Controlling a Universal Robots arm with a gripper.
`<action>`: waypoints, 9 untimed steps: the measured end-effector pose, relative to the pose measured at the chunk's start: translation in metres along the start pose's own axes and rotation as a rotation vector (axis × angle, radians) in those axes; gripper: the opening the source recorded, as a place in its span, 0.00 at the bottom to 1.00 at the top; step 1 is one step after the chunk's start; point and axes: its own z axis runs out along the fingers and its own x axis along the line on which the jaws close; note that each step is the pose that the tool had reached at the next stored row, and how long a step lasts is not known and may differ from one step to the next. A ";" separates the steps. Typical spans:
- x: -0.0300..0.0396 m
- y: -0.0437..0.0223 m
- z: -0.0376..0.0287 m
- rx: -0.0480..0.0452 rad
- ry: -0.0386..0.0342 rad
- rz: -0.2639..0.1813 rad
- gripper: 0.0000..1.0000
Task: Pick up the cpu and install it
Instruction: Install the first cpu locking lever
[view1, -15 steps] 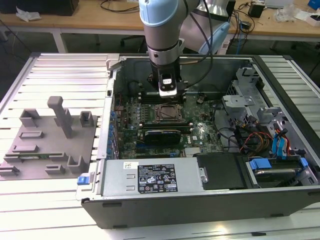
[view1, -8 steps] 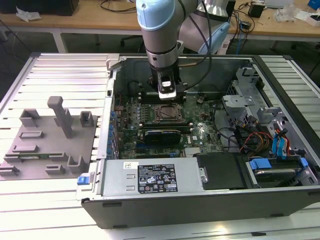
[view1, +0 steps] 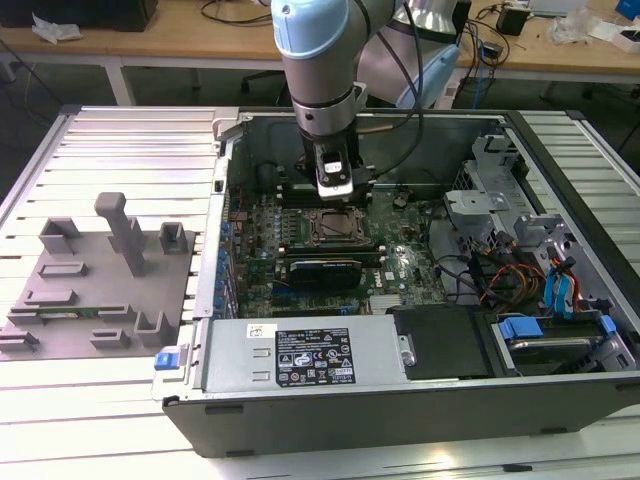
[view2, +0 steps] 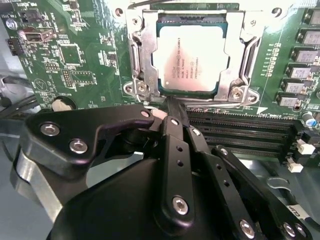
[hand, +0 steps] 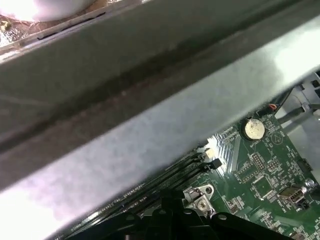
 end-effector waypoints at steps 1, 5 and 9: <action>-0.0001 0.0002 -0.0011 0.0003 -0.0003 0.000 0.11; -0.0005 0.0017 -0.0063 -0.0003 -0.0003 0.000 0.11; 0.0018 0.0054 -0.0063 -0.0005 -0.0010 0.000 0.11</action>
